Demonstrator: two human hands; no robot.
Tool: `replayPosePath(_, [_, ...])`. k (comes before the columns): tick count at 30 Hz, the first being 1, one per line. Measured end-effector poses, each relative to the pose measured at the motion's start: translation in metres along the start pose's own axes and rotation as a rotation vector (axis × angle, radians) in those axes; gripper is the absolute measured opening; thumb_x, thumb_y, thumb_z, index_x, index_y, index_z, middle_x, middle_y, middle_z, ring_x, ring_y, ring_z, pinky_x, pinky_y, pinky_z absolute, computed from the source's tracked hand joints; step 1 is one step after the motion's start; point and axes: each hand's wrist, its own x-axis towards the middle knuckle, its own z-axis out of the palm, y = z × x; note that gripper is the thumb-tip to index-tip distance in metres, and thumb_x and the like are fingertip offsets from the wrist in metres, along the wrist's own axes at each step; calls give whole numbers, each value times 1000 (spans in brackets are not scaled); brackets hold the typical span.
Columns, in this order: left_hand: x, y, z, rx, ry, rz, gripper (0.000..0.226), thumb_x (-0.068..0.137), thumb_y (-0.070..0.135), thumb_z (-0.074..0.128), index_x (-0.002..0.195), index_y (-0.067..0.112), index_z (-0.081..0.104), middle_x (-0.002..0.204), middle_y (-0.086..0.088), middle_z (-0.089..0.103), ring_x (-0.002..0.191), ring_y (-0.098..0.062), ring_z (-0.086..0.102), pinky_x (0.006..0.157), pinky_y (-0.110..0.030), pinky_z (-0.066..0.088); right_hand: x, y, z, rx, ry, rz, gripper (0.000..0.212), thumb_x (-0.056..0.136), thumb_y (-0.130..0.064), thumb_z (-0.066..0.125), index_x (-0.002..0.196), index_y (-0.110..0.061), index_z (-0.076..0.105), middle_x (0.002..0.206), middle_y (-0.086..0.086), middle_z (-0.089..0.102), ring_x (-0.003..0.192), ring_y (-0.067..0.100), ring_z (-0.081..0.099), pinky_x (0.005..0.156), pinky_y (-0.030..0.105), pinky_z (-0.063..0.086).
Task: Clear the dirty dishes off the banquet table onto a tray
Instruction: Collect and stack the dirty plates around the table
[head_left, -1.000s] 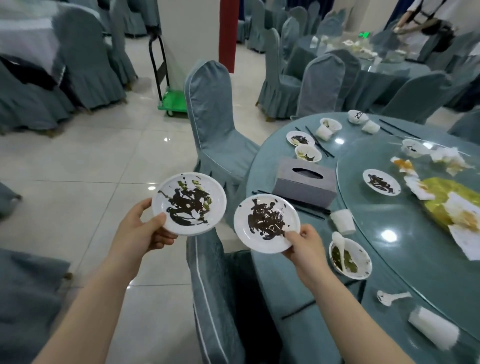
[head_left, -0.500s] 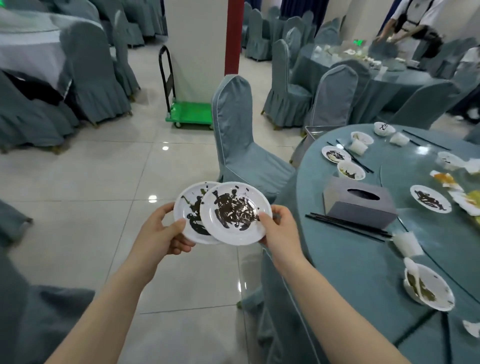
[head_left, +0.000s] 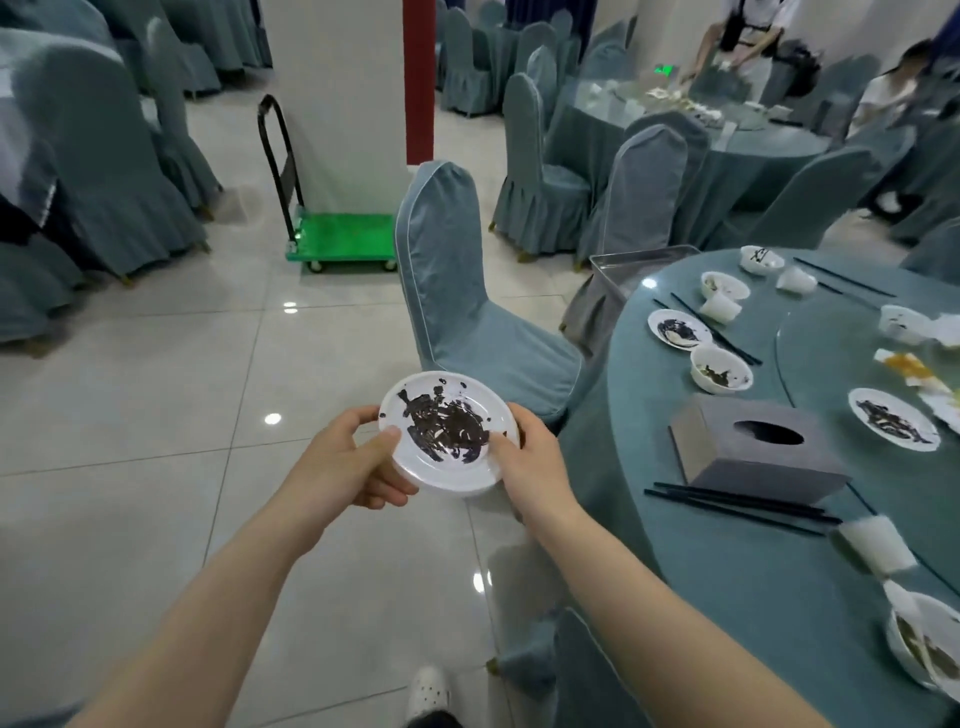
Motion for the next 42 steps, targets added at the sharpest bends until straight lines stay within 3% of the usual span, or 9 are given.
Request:
replayPosePath(5, [66, 24, -26, 85, 31, 20, 23, 93, 15, 53, 114, 25, 48, 66, -17, 71, 51, -22, 65, 45, -22, 46, 76, -8, 12, 99, -73, 78, 28, 86, -8, 54, 97, -30, 67, 89, -8, 74, 78, 11, 67, 63, 21, 54])
replayPosePath(8, [110, 41, -35, 97, 49, 69, 24, 93, 13, 52, 109, 29, 48, 64, -16, 70, 50, -21, 64, 43, -20, 46, 123, -19, 14, 116, -77, 93, 24, 90, -11, 54, 96, -28, 70, 80, -6, 72, 70, 14, 61, 65, 32, 50])
replayPosePath(13, [178, 57, -32, 94, 13, 67, 28, 93, 11, 50, 117, 26, 48, 63, -18, 70, 48, -21, 64, 42, -20, 45, 180, -28, -2, 149, -26, 135, 31, 89, -8, 55, 77, -27, 77, 77, 0, 74, 65, 12, 62, 69, 32, 54])
replayPosePath(19, [288, 78, -7, 89, -120, 99, 30, 92, 9, 51, 118, 25, 48, 59, -17, 68, 46, -20, 63, 43, -23, 46, 241, -11, -54, 84, 270, 235, 18, 92, -11, 53, 92, -18, 70, 87, 6, 73, 63, 15, 64, 59, 26, 49])
replayPosePath(24, [378, 102, 16, 96, -293, 115, 34, 92, 8, 50, 122, 23, 48, 60, -18, 69, 47, -22, 65, 43, -22, 47, 271, -5, -81, 99, 502, 301, 19, 92, -5, 50, 91, -14, 67, 75, 1, 71, 57, 12, 60, 51, 18, 48])
replayPosePath(31, [473, 134, 56, 133, -479, 129, 35, 92, 8, 49, 123, 23, 45, 58, -17, 68, 45, -21, 63, 57, -32, 48, 287, -2, -108, 121, 803, 350, 19, 92, -5, 53, 91, -16, 69, 83, 2, 71, 62, 11, 61, 60, 19, 51])
replayPosePath(34, [498, 143, 77, 144, -539, 117, 36, 92, 9, 50, 125, 23, 44, 58, -16, 68, 44, -19, 62, 49, -27, 48, 292, 5, -123, 124, 884, 377, 18, 91, -4, 53, 93, -14, 68, 85, 4, 71, 62, 11, 61, 61, 21, 51])
replayPosePath(39, [540, 158, 118, 179, -600, 131, 34, 93, 8, 49, 122, 26, 46, 62, -18, 69, 46, -20, 62, 52, -29, 47, 319, 21, -168, 71, 975, 397, 16, 87, -3, 59, 92, -15, 69, 80, 0, 71, 58, 6, 62, 55, 15, 50])
replayPosePath(42, [565, 163, 148, 185, -605, 118, 31, 93, 7, 49, 114, 29, 49, 60, -17, 69, 44, -20, 61, 53, -29, 46, 347, 36, -205, -1, 948, 412, 16, 86, -4, 61, 97, -12, 69, 81, -1, 70, 64, 10, 63, 63, 21, 52])
